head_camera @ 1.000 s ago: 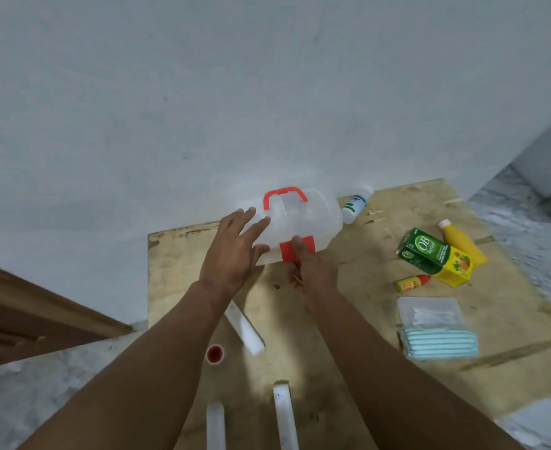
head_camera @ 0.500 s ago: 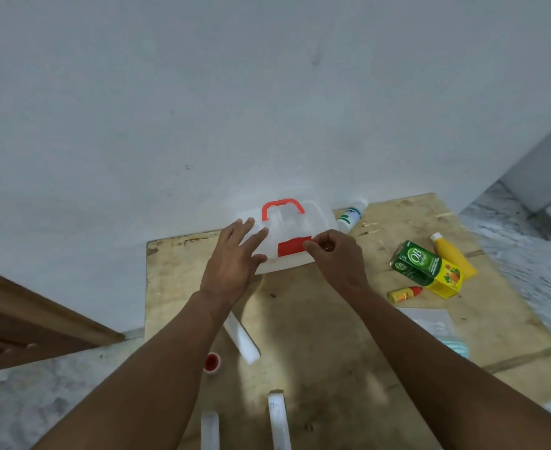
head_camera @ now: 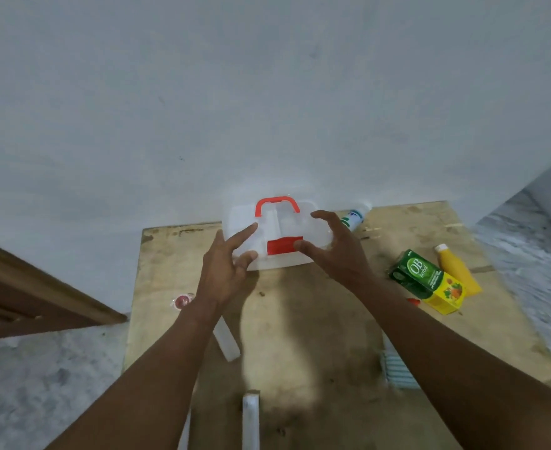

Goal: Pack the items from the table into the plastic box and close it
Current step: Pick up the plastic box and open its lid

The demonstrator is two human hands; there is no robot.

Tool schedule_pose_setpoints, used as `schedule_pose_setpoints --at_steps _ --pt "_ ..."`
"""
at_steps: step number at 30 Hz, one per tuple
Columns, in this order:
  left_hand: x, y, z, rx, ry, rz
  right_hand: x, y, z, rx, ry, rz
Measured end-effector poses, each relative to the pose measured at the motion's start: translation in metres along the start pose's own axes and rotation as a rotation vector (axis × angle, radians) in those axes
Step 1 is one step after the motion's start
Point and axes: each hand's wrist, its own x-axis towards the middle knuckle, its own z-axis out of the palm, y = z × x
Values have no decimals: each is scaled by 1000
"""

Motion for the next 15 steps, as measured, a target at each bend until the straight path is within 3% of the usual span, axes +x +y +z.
schedule_pose_setpoints --at_steps 6,11,15 --pt "-13 12 9 -73 68 -75 -8 12 3 8 18 -33" --pt "-33 12 13 -71 76 -80 -26 21 0 34 -62 -112" --pt "-37 15 14 -171 88 -205 -26 17 0 78 -110 -81"
